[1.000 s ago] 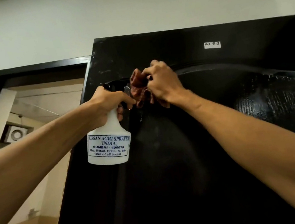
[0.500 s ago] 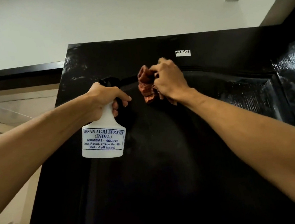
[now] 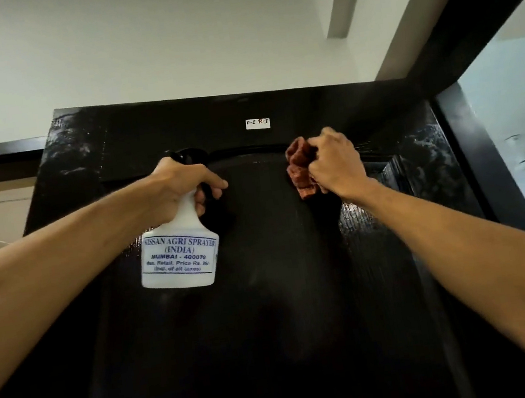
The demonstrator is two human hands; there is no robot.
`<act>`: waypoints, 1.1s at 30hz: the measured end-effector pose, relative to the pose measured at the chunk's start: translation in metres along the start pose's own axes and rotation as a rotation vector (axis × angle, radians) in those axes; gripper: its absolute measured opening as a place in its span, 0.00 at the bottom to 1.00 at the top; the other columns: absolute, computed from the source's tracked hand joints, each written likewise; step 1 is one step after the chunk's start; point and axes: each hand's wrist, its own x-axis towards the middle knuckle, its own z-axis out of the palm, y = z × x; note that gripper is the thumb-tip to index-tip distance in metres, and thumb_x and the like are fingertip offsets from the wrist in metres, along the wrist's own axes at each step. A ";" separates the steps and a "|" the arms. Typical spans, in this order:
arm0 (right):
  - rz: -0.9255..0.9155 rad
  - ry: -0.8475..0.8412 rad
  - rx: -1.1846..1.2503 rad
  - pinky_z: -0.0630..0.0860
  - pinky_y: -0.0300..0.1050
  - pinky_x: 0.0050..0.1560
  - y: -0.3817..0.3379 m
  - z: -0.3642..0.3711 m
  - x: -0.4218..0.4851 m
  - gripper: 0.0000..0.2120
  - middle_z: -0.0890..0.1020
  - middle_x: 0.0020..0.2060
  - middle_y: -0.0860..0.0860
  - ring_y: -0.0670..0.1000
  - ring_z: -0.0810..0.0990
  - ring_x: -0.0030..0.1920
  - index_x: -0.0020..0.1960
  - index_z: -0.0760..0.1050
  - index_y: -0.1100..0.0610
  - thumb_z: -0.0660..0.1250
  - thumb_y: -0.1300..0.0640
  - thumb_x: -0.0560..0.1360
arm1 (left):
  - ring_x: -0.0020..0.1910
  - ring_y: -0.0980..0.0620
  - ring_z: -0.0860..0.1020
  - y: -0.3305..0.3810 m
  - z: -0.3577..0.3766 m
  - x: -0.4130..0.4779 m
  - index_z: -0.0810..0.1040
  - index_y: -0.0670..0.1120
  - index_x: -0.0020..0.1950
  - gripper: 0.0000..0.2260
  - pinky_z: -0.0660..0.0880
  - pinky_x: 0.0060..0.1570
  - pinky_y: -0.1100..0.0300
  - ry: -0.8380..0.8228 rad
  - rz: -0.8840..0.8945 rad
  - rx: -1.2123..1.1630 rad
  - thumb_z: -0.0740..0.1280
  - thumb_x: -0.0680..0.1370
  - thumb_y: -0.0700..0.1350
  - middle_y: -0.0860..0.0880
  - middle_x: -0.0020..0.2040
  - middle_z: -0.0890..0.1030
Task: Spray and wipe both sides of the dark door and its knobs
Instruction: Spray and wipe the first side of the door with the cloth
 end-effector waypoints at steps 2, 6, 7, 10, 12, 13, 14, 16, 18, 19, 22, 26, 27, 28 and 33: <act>0.036 0.019 -0.037 0.74 0.52 0.50 0.009 -0.003 -0.008 0.16 0.76 0.51 0.56 0.61 0.78 0.53 0.56 0.83 0.58 0.62 0.67 0.72 | 0.27 0.54 0.71 0.006 0.013 -0.003 0.84 0.39 0.45 0.05 0.73 0.25 0.60 -0.024 0.000 -0.009 0.77 0.72 0.37 0.42 0.42 0.83; -0.135 0.008 -0.011 0.74 0.52 0.53 -0.033 0.013 0.008 0.14 0.77 0.52 0.57 0.60 0.77 0.54 0.57 0.82 0.57 0.61 0.65 0.76 | 0.26 0.55 0.71 0.008 0.032 -0.003 0.84 0.39 0.45 0.05 0.73 0.25 0.61 -0.039 -0.003 -0.025 0.77 0.73 0.37 0.43 0.40 0.83; -0.200 -0.016 -0.001 0.73 0.51 0.54 -0.047 0.018 0.011 0.14 0.77 0.52 0.57 0.60 0.77 0.55 0.58 0.81 0.56 0.61 0.64 0.77 | 0.25 0.56 0.71 0.008 0.033 -0.004 0.83 0.39 0.44 0.04 0.73 0.25 0.61 -0.031 0.001 -0.033 0.77 0.73 0.37 0.44 0.39 0.83; -0.262 -0.083 0.016 0.72 0.49 0.54 -0.056 0.020 0.020 0.15 0.76 0.55 0.56 0.58 0.75 0.57 0.59 0.81 0.56 0.62 0.65 0.78 | 0.24 0.56 0.70 0.013 0.050 0.000 0.83 0.39 0.44 0.04 0.72 0.23 0.62 -0.031 0.013 -0.049 0.77 0.73 0.36 0.44 0.38 0.83; -0.259 -0.076 -0.001 0.74 0.50 0.52 -0.032 0.007 0.020 0.14 0.75 0.53 0.55 0.58 0.75 0.56 0.57 0.81 0.56 0.63 0.66 0.75 | 0.24 0.56 0.70 0.018 0.063 0.005 0.83 0.39 0.44 0.05 0.72 0.23 0.62 -0.044 0.040 -0.052 0.77 0.73 0.36 0.43 0.39 0.83; -0.243 -0.072 -0.022 0.73 0.50 0.49 -0.011 0.000 0.016 0.13 0.75 0.51 0.54 0.59 0.76 0.55 0.54 0.81 0.57 0.64 0.66 0.74 | 0.25 0.56 0.70 0.017 0.071 0.007 0.83 0.39 0.44 0.05 0.72 0.23 0.62 -0.056 0.046 -0.057 0.77 0.73 0.37 0.43 0.40 0.83; -0.221 -0.060 -0.050 0.71 0.48 0.46 0.011 -0.009 0.011 0.12 0.73 0.49 0.53 0.60 0.77 0.53 0.52 0.81 0.58 0.64 0.66 0.73 | 0.24 0.56 0.70 0.018 0.076 0.009 0.83 0.40 0.45 0.05 0.72 0.23 0.62 -0.066 0.053 -0.064 0.77 0.73 0.37 0.43 0.40 0.83; -0.155 -0.056 -0.114 0.68 0.46 0.44 0.058 -0.027 -0.008 0.11 0.71 0.45 0.51 0.59 0.77 0.50 0.51 0.82 0.58 0.65 0.66 0.72 | 0.24 0.57 0.70 0.015 0.093 0.008 0.83 0.39 0.48 0.06 0.72 0.22 0.63 -0.105 0.046 -0.084 0.77 0.73 0.36 0.43 0.41 0.83; -0.092 -0.057 -0.107 0.67 0.46 0.44 0.084 -0.038 -0.019 0.10 0.71 0.44 0.51 0.58 0.77 0.48 0.49 0.82 0.58 0.64 0.67 0.72 | 0.25 0.57 0.70 0.014 0.102 0.005 0.83 0.38 0.49 0.06 0.72 0.22 0.63 -0.127 0.023 -0.112 0.77 0.73 0.36 0.43 0.41 0.83; -0.087 -0.053 -0.104 0.67 0.46 0.44 0.085 -0.038 -0.020 0.10 0.71 0.44 0.51 0.58 0.77 0.48 0.48 0.82 0.58 0.64 0.67 0.72 | 0.25 0.56 0.70 0.014 0.105 0.003 0.83 0.38 0.48 0.06 0.72 0.22 0.63 -0.135 0.012 -0.122 0.77 0.73 0.36 0.43 0.40 0.83; -0.154 -0.038 -0.083 0.67 0.46 0.44 0.045 -0.016 -0.003 0.10 0.69 0.43 0.51 0.61 0.78 0.48 0.46 0.81 0.58 0.63 0.66 0.72 | 0.25 0.57 0.70 0.014 0.093 0.001 0.83 0.39 0.49 0.06 0.72 0.23 0.64 -0.122 -0.010 -0.105 0.76 0.74 0.36 0.44 0.40 0.83; -0.275 -0.098 0.032 0.68 0.48 0.52 -0.040 0.021 0.020 0.13 0.74 0.50 0.54 0.60 0.75 0.57 0.56 0.83 0.55 0.63 0.63 0.76 | 0.25 0.56 0.70 0.011 0.060 0.000 0.83 0.39 0.48 0.07 0.73 0.24 0.62 -0.027 -0.015 -0.060 0.78 0.72 0.36 0.44 0.38 0.84; -0.287 -0.122 0.048 0.69 0.49 0.55 -0.060 0.026 0.024 0.13 0.75 0.53 0.55 0.60 0.74 0.59 0.58 0.83 0.54 0.64 0.62 0.77 | 0.25 0.56 0.70 0.011 0.052 0.000 0.83 0.39 0.47 0.06 0.72 0.25 0.61 0.003 -0.015 -0.039 0.78 0.72 0.36 0.44 0.38 0.83; -0.291 -0.145 0.067 0.70 0.50 0.57 -0.072 0.027 0.027 0.14 0.75 0.54 0.55 0.60 0.74 0.60 0.59 0.82 0.54 0.65 0.61 0.77 | 0.25 0.55 0.70 0.011 0.046 0.000 0.83 0.39 0.46 0.06 0.72 0.25 0.61 0.021 -0.008 -0.024 0.78 0.72 0.36 0.44 0.38 0.83; -0.307 -0.179 0.062 0.67 0.46 0.47 -0.033 0.004 0.015 0.12 0.71 0.46 0.51 0.60 0.77 0.54 0.47 0.81 0.55 0.62 0.66 0.72 | 0.26 0.55 0.70 0.014 0.053 0.002 0.84 0.38 0.46 0.06 0.73 0.25 0.61 -0.008 0.002 0.002 0.78 0.72 0.37 0.43 0.40 0.82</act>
